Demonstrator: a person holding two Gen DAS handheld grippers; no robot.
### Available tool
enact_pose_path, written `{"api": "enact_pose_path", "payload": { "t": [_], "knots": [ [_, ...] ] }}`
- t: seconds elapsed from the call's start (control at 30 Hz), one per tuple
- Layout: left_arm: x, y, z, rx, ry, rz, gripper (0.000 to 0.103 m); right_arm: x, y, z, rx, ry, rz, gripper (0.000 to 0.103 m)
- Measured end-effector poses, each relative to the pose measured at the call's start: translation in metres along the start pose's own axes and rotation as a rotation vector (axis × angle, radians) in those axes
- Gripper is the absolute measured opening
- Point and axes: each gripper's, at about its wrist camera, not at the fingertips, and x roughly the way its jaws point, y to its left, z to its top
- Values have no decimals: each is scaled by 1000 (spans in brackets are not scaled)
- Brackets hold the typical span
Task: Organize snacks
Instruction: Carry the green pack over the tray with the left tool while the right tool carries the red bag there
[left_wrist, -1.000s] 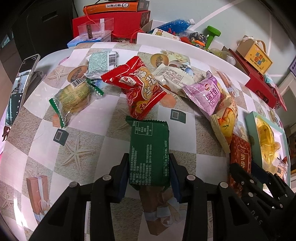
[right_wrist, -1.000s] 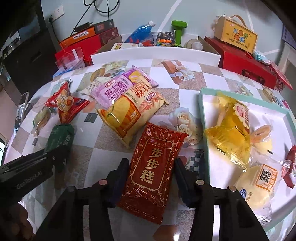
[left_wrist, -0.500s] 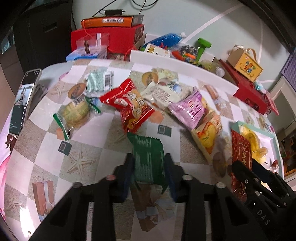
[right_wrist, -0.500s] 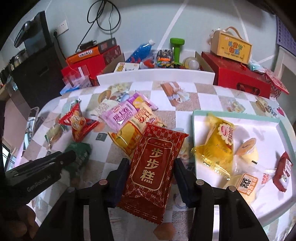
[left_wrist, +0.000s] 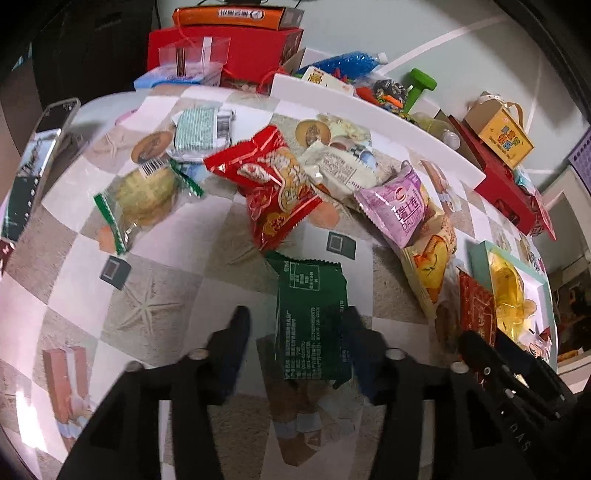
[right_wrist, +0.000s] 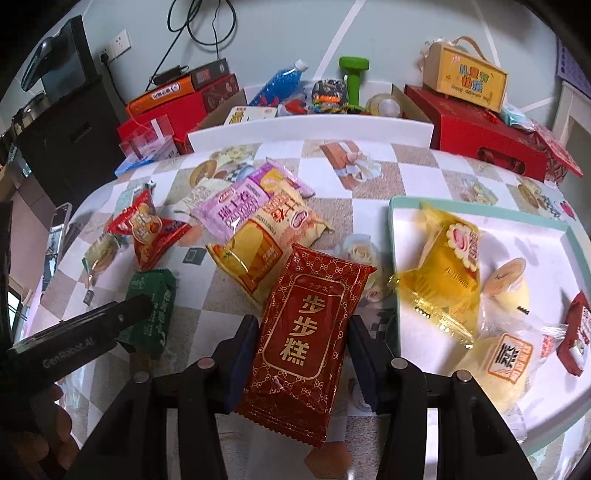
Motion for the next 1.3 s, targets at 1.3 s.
{"api": "enact_pose_path", "payload": {
  "t": [1.3],
  "knots": [
    [-42, -88, 10, 215, -159, -52, 41, -54, -59, 15, 161, -143, -10, 52]
  ]
}}
